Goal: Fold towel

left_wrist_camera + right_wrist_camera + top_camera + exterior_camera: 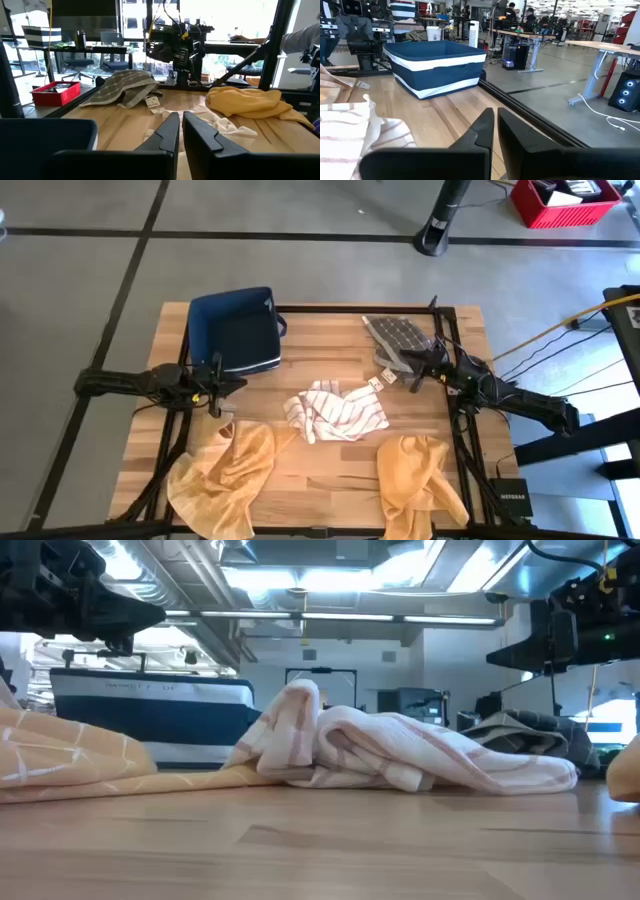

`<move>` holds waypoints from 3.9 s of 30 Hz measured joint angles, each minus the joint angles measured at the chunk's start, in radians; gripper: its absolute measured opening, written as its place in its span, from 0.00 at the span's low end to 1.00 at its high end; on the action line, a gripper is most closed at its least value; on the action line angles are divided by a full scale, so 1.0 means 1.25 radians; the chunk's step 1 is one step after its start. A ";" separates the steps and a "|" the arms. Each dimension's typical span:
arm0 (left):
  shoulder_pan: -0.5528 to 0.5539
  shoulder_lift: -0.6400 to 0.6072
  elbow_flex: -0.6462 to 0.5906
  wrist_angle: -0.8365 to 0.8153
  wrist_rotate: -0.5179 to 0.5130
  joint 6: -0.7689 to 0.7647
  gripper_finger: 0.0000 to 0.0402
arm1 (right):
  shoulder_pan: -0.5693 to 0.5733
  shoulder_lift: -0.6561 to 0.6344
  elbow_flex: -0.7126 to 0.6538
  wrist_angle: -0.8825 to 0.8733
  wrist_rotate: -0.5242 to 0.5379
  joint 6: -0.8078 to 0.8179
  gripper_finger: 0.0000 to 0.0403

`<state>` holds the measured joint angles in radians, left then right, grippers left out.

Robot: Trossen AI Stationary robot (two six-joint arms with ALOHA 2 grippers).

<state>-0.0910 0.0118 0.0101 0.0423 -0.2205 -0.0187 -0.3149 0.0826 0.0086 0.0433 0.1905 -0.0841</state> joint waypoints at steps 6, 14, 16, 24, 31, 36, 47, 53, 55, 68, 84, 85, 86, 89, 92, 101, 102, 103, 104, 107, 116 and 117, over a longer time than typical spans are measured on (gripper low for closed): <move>0.000 0.000 0.000 0.000 0.000 0.000 0.04 | 0.000 0.000 0.000 0.000 0.000 0.000 0.07; 0.000 0.000 0.000 0.000 0.000 0.000 0.04 | 0.000 0.000 0.000 0.000 0.000 0.000 0.07; 0.000 0.000 0.000 0.000 0.000 0.000 0.04 | 0.000 0.000 0.000 0.000 0.000 0.000 0.07; 0.000 0.000 0.000 0.000 0.000 0.000 0.04 | 0.000 0.000 0.000 0.000 0.000 0.000 0.07; 0.000 0.000 0.000 0.000 0.000 0.000 0.04 | 0.000 0.000 0.000 0.000 0.000 0.000 0.07; 0.000 0.000 0.000 0.000 0.000 0.000 0.04 | 0.000 0.000 0.000 0.000 0.000 0.000 0.07; 0.000 0.000 0.000 0.000 0.000 0.000 0.04 | 0.000 0.000 0.000 0.000 0.000 0.000 0.07; 0.000 0.000 0.000 0.000 0.000 0.000 0.04 | 0.000 0.000 0.000 0.000 0.000 0.000 0.07; 0.000 0.000 0.000 0.000 0.000 0.000 0.04 | 0.000 0.000 0.000 0.000 0.000 0.000 0.07; 0.000 0.000 0.000 0.000 0.000 0.000 0.04 | 0.000 0.000 0.000 0.000 0.000 0.000 0.07; 0.000 0.000 0.000 0.000 0.000 0.000 0.04 | 0.000 0.000 0.000 0.006 0.000 -0.015 0.07; 0.000 0.000 0.000 0.000 0.000 0.002 0.04 | 0.000 0.000 0.000 0.007 0.000 -0.018 0.07; 0.000 0.000 0.000 0.001 -0.007 0.012 0.04 | 0.000 -0.001 0.000 0.006 0.000 -0.019 0.07; 0.001 0.000 0.000 0.008 -0.026 0.041 0.04 | 0.000 0.000 0.000 0.005 0.000 -0.019 0.07; 0.001 0.000 0.000 0.029 -0.026 0.014 0.04 | 0.000 0.000 0.000 0.002 -0.032 0.040 0.07; 0.005 0.014 0.004 0.252 -0.027 -0.161 0.04 | 0.001 0.000 0.002 0.040 -0.133 0.285 0.07; 0.006 0.029 0.010 0.268 -0.027 -0.150 0.04 | 0.001 0.000 0.004 0.052 -0.159 0.289 0.07; 0.005 0.049 0.019 0.285 -0.027 -0.146 0.04 | 0.001 0.001 0.008 0.069 -0.186 0.287 0.07; 0.005 0.076 0.032 0.299 -0.027 -0.143 0.04 | 0.001 0.009 0.016 0.091 -0.212 0.284 0.07; 0.005 0.192 0.097 0.314 -0.027 -0.133 0.04 | 0.001 0.063 0.047 0.177 -0.240 0.276 0.07; 0.003 0.651 0.351 0.311 0.015 -0.076 0.04 | 0.001 0.440 0.194 0.196 -0.407 0.230 0.07; 0.003 0.686 0.367 0.311 0.018 -0.074 0.04 | 0.001 0.482 0.208 0.189 -0.418 0.229 0.07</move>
<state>-0.0872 0.8688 0.4691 0.4305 -0.1978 -0.1107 -0.3134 0.6850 0.2688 0.2801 -0.3315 0.2026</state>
